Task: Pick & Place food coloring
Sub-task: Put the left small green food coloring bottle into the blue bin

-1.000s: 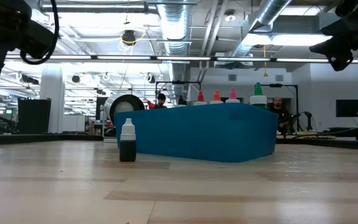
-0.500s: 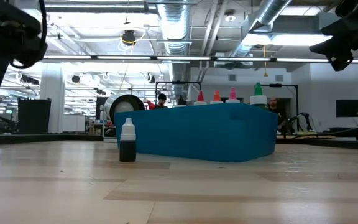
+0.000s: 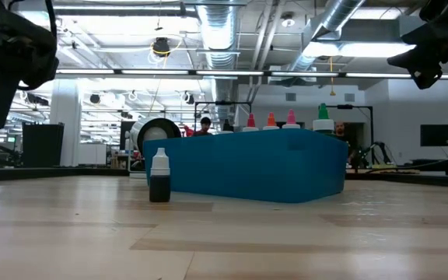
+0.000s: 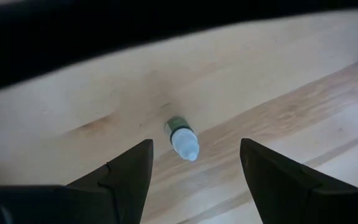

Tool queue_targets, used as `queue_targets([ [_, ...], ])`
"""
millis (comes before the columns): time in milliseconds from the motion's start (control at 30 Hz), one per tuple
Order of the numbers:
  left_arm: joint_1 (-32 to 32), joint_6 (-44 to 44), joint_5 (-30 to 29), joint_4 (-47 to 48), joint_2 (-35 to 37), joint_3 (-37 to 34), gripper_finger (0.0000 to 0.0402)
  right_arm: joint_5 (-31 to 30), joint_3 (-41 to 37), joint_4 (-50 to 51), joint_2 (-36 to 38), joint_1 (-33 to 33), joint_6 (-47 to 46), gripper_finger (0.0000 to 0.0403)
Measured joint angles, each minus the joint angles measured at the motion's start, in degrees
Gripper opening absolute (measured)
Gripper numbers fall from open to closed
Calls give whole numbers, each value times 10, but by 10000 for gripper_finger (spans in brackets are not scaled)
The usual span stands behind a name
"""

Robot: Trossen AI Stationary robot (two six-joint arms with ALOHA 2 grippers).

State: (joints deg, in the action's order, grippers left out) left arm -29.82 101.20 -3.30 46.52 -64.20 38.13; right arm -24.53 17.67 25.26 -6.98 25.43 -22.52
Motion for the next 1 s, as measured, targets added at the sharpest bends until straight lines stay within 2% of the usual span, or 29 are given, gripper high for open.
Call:
queue_targets([
  [167,-3,-2,30,-11,-49,0,233,0,0,0,0,0,0,181],
  [600,-3,-21,39,-41,-160,0,233,-10,0,-1,0,0,-1,185],
  [733,-3,-21,61,-48,-180,0,233,-10,0,-2,0,0,-1,182],
  [1000,-3,-21,55,-81,-183,0,208,-10,0,-2,0,0,-2,183],
])
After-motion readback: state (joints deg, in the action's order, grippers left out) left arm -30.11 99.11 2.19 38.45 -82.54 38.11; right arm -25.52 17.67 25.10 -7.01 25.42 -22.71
